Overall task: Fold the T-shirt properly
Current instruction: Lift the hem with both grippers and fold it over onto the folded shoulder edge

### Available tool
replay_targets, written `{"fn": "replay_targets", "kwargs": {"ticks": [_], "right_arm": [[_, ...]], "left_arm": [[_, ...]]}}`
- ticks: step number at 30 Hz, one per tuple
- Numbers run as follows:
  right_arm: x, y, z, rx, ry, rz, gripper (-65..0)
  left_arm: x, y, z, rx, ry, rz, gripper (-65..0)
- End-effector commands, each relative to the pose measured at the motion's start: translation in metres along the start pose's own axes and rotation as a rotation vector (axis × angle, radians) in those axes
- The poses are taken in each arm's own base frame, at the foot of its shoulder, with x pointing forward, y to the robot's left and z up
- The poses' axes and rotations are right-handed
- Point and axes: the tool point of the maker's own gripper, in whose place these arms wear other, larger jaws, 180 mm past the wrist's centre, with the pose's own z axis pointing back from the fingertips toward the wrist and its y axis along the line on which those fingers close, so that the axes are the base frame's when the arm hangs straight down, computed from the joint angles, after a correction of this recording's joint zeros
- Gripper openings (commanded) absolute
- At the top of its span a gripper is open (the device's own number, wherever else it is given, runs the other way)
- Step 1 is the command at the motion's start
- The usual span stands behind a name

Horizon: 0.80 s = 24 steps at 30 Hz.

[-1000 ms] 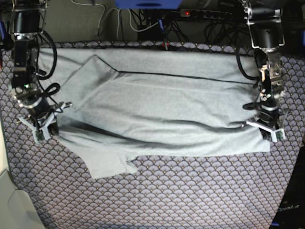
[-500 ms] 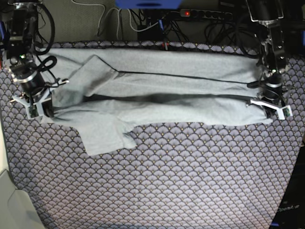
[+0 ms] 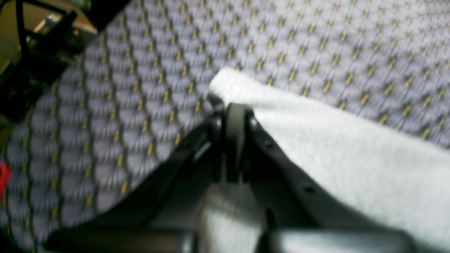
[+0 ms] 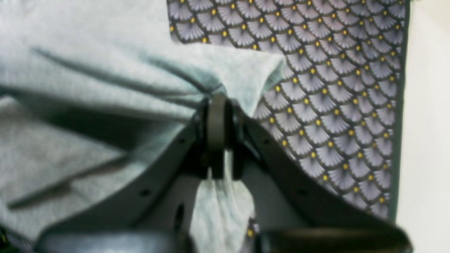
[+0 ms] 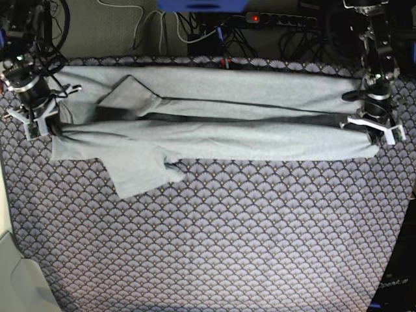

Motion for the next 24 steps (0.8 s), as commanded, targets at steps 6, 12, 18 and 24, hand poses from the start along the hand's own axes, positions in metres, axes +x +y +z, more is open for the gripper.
{"fn": "replay_targets", "kwargs": {"ticks": [6,12,18,24], "right_arm": [[0.001,-0.004,0.007,0.006,-0.011,0.024,-65.0],[-0.01,0.0,0.011,0.016,0.017,0.023,-65.0],[-0.021,0.002,0.016,0.023,0.046,0.026,-65.0],[-0.026,-0.004,0.021,0.006,0.058,0.02,-65.0]], "left_arm": [[0.011,0.006,0.004,0.002,-0.044,-0.02,-64.5],[0.005,0.008,0.008,0.006,-0.03,-0.026,-64.5],[0.016,0.004,0.015,-0.009,-0.06,-0.037,-64.5],[0.022,0.003,0.016,-0.014,-0.073,-0.043,-64.5]]}}
